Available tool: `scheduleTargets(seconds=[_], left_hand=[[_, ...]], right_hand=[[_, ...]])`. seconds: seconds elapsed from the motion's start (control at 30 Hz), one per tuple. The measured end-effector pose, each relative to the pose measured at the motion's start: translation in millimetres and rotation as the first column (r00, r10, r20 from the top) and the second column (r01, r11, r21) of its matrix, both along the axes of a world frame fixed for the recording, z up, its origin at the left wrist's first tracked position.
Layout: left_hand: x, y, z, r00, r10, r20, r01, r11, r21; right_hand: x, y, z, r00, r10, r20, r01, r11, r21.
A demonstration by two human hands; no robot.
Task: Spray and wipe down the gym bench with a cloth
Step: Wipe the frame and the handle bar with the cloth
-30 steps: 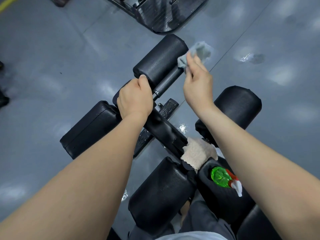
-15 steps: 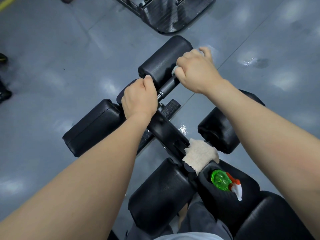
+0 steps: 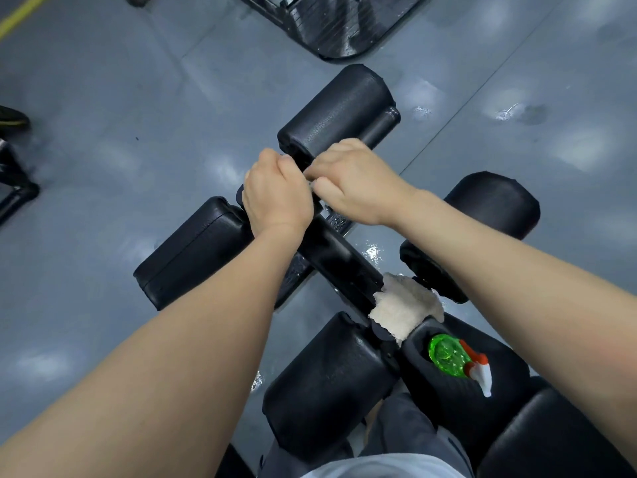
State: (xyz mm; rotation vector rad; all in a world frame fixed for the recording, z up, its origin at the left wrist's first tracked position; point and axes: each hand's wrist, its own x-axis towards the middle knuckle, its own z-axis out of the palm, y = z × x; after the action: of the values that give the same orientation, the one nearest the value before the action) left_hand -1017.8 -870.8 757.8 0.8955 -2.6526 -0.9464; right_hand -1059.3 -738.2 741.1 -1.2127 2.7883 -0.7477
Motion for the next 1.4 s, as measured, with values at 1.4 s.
scheduleTargets(seconds=[1.4], left_hand=[[6.9, 7.3, 5.4, 0.999, -0.032, 0.008, 0.032, 0.999, -0.031]], right_hand=[[-25.6, 51.6, -33.6, 0.836, -0.499, 0.228, 0.548, 0.776, -0.311]])
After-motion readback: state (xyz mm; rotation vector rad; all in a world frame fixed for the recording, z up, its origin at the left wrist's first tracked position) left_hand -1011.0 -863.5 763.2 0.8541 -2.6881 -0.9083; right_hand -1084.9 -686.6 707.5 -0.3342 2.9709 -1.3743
